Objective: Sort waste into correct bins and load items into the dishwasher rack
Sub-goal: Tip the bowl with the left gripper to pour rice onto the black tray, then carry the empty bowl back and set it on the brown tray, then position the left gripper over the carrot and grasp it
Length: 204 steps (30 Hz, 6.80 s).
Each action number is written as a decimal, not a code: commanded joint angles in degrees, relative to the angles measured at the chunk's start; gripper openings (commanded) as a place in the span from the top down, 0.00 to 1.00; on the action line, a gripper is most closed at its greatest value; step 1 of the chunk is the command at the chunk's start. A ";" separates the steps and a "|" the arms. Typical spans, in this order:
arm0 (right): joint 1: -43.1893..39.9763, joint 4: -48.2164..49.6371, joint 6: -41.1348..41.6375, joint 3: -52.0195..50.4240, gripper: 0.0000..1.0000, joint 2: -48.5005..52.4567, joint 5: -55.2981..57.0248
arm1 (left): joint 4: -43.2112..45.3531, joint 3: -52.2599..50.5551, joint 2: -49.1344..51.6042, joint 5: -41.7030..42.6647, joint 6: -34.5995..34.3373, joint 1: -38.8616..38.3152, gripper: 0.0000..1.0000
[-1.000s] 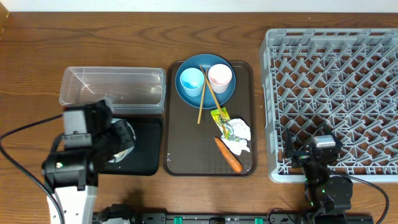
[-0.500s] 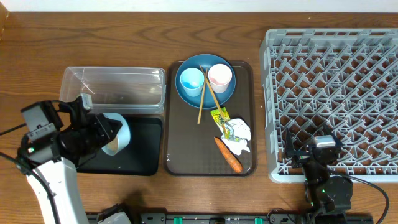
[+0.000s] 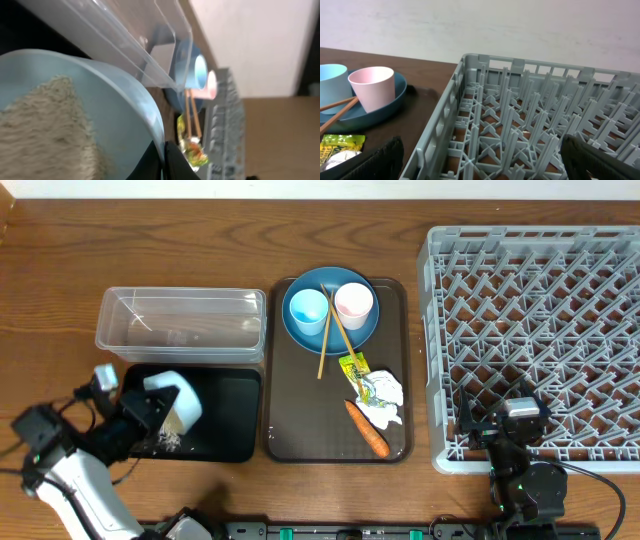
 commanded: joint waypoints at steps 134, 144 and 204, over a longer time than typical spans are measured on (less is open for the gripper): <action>0.33 -0.26 -0.72 -0.07 0.01 -0.33 -0.02 | 17.00 11.45 15.15 -63.21 -38.14 -98.07 0.60; 0.33 -0.24 -0.72 -0.07 0.01 -0.33 -0.02 | 16.06 14.53 7.15 -63.14 -41.07 -97.94 0.55; 0.33 -0.24 -0.72 -0.07 0.01 -0.22 0.00 | 22.51 12.74 27.96 -72.72 -80.17 -115.36 0.53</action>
